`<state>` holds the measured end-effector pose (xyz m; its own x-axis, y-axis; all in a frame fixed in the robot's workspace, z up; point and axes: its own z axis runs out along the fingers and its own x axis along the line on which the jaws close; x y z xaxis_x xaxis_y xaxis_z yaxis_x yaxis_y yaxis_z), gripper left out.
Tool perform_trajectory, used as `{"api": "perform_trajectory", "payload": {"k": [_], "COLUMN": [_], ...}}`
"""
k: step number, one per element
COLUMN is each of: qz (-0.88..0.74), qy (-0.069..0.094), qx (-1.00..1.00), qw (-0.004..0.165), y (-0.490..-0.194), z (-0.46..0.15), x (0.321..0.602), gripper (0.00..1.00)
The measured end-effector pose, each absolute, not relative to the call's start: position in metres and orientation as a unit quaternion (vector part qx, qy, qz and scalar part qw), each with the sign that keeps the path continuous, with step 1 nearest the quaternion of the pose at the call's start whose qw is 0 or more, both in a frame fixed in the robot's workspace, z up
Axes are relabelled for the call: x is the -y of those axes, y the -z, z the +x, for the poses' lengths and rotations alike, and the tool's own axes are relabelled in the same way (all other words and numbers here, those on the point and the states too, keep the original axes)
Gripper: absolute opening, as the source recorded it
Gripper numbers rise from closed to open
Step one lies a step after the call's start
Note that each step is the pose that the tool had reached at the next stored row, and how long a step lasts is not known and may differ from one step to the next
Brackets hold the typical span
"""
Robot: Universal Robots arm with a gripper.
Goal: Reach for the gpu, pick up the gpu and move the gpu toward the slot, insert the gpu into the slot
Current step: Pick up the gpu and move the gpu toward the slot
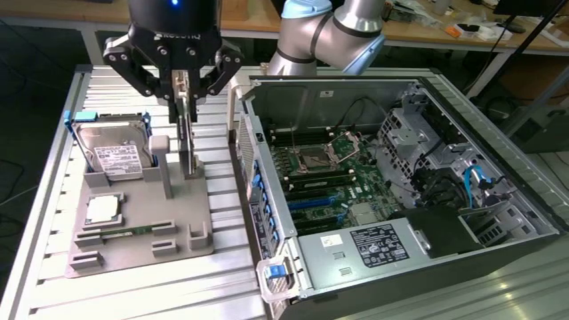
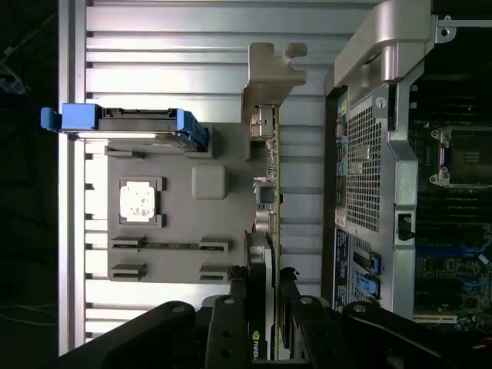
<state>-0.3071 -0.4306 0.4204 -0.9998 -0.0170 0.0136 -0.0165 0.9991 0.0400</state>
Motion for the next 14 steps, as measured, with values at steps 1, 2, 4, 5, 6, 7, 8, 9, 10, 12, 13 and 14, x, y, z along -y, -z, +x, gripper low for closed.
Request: {"api": "perform_trajectory", "payload": {"k": [1, 2, 4, 5, 6, 7, 8, 9, 10, 12, 13, 14], "qz": [0.008, 0.008, 0.008, 0.008, 0.008, 0.008, 0.008, 0.008, 0.008, 0.008, 0.008, 0.008], "qy": [0.02, 0.02, 0.019, 0.019, 0.019, 0.019, 0.019, 0.019, 0.018, 0.017, 0.017, 0.016], "qx": [1.0, 1.0, 1.0, 1.0, 1.0, 1.0, 1.0, 1.0, 1.0, 1.0, 1.0, 1.0], "qw": [0.007, 0.007, 0.007, 0.007, 0.007, 0.007, 0.007, 0.007, 0.007, 0.007, 0.007, 0.007], "y": [-0.423, -0.426, -0.431, -0.433, -0.436, -0.438, -0.44, -0.442, -0.444, -0.45, -0.452, -0.454], "z": [-0.307, -0.307, -0.307, -0.307, -0.307, -0.307, -0.307, -0.307, -0.307, -0.307, -0.307, -0.307], "x": [0.431, 0.431, 0.431, 0.431, 0.431, 0.431, 0.431, 0.431, 0.431, 0.431, 0.431, 0.431], "gripper": [0.27, 0.27, 0.27, 0.27, 0.27, 0.27, 0.27, 0.27, 0.27, 0.27, 0.27, 0.27]}}
